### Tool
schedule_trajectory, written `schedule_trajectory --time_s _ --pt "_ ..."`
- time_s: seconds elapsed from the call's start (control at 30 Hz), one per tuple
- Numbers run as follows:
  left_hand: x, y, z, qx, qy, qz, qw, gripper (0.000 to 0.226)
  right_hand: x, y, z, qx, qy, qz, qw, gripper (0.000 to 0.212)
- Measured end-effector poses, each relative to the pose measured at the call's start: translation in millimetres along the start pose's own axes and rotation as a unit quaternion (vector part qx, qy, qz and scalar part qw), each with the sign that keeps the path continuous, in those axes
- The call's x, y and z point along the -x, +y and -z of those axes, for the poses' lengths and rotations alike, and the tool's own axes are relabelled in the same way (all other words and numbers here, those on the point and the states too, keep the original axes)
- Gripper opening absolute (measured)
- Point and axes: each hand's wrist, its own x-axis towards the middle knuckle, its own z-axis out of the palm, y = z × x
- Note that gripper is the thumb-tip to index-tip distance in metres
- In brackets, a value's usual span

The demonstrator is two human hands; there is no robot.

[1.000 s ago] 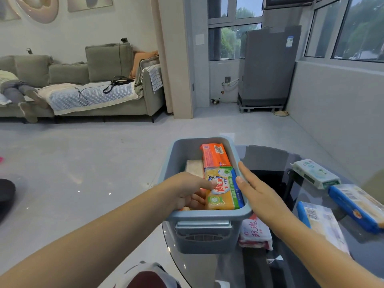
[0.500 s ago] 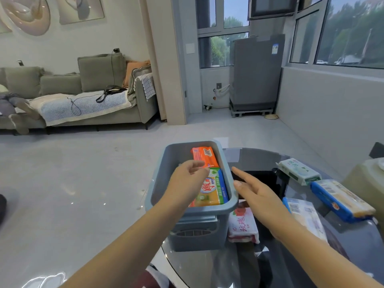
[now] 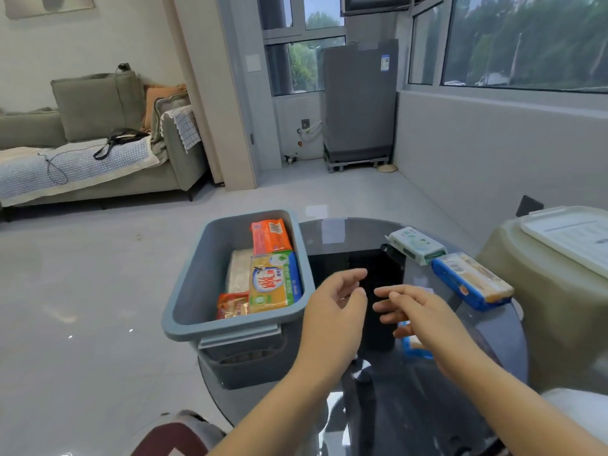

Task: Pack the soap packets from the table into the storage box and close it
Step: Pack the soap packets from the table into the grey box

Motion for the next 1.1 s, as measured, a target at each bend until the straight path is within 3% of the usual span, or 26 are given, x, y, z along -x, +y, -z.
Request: schedule_trajectory --time_s 0.23,0.37,0.63,0.73,0.8,0.97,1.1 --pt "-8 -50 -14 -0.12 -0.006 0.083 0.989 0.03 -16 27 -8 -0.033 -0.035 -0.117 0.992 0.027" --pt "-17 -68 -13 -0.177 0.01 0.077 0.981 0.013 -22 37 -22 -0.049 -0.044 -0.141 0.988 0.022" --pt "-18 -85 -19 -0.097 0.027 0.112 0.989 0.041 -22 47 -25 -0.038 -0.027 -0.112 0.993 0.028" --pt "-19 -89 -22 -0.09 0.017 0.103 0.99 0.033 -19 52 -23 0.012 -0.016 -0.095 0.995 0.018" --pt "-19 -91 -23 -0.088 0.022 0.107 0.99 0.028 -19 53 -22 0.034 -0.025 -0.096 0.994 0.024" --pt "-13 -91 -23 -0.02 0.016 0.14 0.99 0.039 -12 52 -25 -0.009 -0.031 -0.078 0.996 0.036" --pt "-11 -86 -24 0.023 0.046 0.13 0.99 0.045 -3 51 -24 -0.044 -0.014 -0.037 0.998 0.029"
